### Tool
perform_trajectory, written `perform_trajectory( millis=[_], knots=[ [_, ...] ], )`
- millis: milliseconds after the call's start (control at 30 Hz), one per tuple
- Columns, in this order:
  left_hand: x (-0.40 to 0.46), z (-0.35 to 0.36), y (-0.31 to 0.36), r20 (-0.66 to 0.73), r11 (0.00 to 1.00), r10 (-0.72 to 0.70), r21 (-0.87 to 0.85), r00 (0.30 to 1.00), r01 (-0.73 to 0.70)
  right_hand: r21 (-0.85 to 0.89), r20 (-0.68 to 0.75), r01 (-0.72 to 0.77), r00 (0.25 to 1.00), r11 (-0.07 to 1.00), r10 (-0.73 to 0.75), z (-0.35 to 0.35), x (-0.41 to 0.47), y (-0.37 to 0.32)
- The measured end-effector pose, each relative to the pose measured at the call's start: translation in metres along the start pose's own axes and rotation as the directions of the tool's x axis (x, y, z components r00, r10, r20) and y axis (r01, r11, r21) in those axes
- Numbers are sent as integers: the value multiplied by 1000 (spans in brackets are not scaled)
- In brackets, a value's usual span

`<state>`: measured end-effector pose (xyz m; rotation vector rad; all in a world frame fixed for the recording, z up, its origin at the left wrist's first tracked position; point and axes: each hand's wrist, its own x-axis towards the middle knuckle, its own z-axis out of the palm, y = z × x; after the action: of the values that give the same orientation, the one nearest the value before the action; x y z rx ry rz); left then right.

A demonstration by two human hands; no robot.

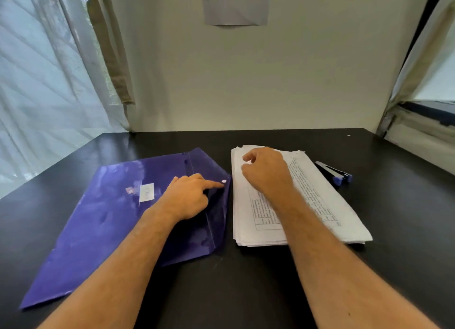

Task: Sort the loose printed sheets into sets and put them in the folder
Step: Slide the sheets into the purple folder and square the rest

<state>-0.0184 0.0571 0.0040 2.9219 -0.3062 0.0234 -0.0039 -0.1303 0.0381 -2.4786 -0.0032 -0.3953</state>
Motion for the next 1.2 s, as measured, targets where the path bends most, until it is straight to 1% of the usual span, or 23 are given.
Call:
perform_trajectory(
  millis=[33, 67, 133, 200, 267, 300, 367, 400, 467, 500, 567, 633, 700, 767, 833, 933, 1033, 1200],
  knots=[
    [7, -3, 6, 17, 999, -38, -14, 999, 39, -48, 10, -13, 1000, 999, 13, -10, 3, 9],
    [14, -7, 12, 48, 994, -104, -32, 993, 105, -112, 24, -22, 999, 993, 25, -19, 6, 19],
    [28, -12, 26, 59, 961, -249, -113, 967, 254, -258, 36, -69, 996, 964, 81, -40, 11, 41],
    [38, -8, 43, -19, 939, -335, -87, 942, 332, -335, -6, -171, 984, 926, 180, -56, 13, 65],
    [43, 4, 53, -124, 922, -385, -79, 914, 378, -320, -35, -263, 963, 910, 266, -65, 12, 84],
    [43, 12, 57, -167, 920, -392, -84, 905, 383, -284, -20, -294, 953, 913, 301, -67, 11, 92],
    [48, 24, 56, -229, 931, -366, -86, 902, 355, -209, 30, -337, 936, 918, 350, -66, 13, 102],
    [52, 28, 51, -233, 940, -339, -131, 912, 316, -181, 44, -339, 935, 923, 352, -65, 15, 105],
    [61, 34, 41, -214, 945, -243, -271, 946, 182, -143, 52, -332, 938, 932, 342, -63, 19, 105],
    [66, 38, 35, -204, 942, -192, -311, 960, 123, -135, 44, -325, 942, 936, 334, -62, 21, 105],
    [67, 40, 34, -193, 949, -123, -309, 973, 58, -144, 29, -316, 946, 938, 323, -61, 22, 105],
    [67, 40, 37, -186, 963, -100, -265, 977, 48, -159, 8, -309, 949, 938, 314, -62, 21, 106],
    [66, 39, 40, -163, 972, -116, -223, 980, 78, -141, -20, -303, 953, 943, 303, -63, 21, 106],
    [65, 38, 41, -142, 978, -123, -187, 982, 96, -91, -47, -297, 955, 951, 293, -64, 23, 107],
    [65, 38, 40, -129, 977, -121, -193, 984, 95, -9, -41, -286, 957, 958, 285, -65, 25, 107],
    [64, 36, 40, -128, 975, -114, -203, 985, 86, 104, 40, -291, 957, 951, 289, -71, 27, 108],
    [63, 35, 41, -140, 972, -109, -223, 984, 76, 149, 115, -302, 951, 942, 287, -80, 25, 105],
    [63, 34, 40, -136, 963, -112, -260, 984, 73, 341, 256, -301, 941, 890, 220, -88, 20, 104]
  ],
)
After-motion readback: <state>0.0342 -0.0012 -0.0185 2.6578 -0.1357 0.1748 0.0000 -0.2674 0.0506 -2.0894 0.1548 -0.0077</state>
